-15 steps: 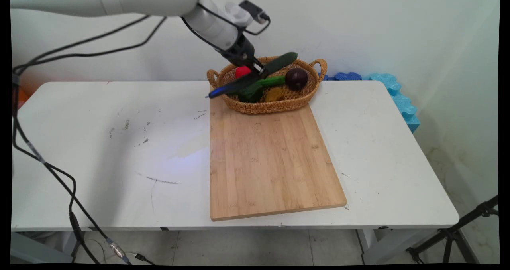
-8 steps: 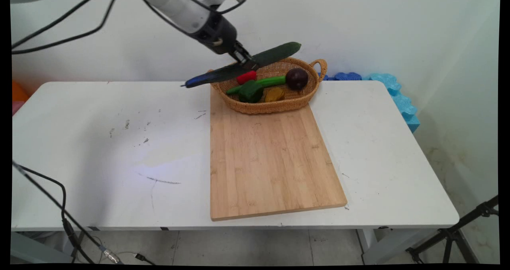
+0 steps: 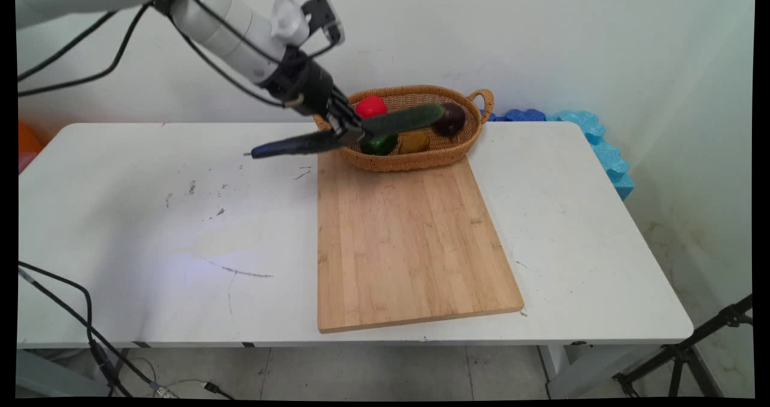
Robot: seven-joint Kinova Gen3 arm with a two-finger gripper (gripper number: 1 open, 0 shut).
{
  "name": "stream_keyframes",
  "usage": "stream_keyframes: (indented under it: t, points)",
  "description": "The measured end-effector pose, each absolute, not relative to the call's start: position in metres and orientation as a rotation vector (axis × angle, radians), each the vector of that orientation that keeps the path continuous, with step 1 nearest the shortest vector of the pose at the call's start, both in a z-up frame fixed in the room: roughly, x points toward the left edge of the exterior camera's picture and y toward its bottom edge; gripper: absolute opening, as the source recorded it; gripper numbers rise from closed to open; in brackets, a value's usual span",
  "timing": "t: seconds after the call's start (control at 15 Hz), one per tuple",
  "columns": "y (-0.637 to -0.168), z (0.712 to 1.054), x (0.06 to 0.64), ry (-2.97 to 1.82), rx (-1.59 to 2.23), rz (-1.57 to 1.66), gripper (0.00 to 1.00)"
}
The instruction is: Place the picked object on the cutting board
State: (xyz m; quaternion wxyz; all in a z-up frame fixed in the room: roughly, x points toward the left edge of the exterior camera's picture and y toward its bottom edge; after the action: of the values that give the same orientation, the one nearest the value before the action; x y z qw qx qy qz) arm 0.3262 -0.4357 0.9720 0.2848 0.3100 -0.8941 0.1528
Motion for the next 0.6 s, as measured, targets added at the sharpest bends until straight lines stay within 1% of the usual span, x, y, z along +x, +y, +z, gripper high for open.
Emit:
stream_keyframes:
  t: [0.4,0.6]
  points:
    - [-0.436,0.926,0.317,-2.466,0.757,0.398,0.00]
    - [-0.439,0.912,0.311,-2.479,0.784,0.385,0.00]
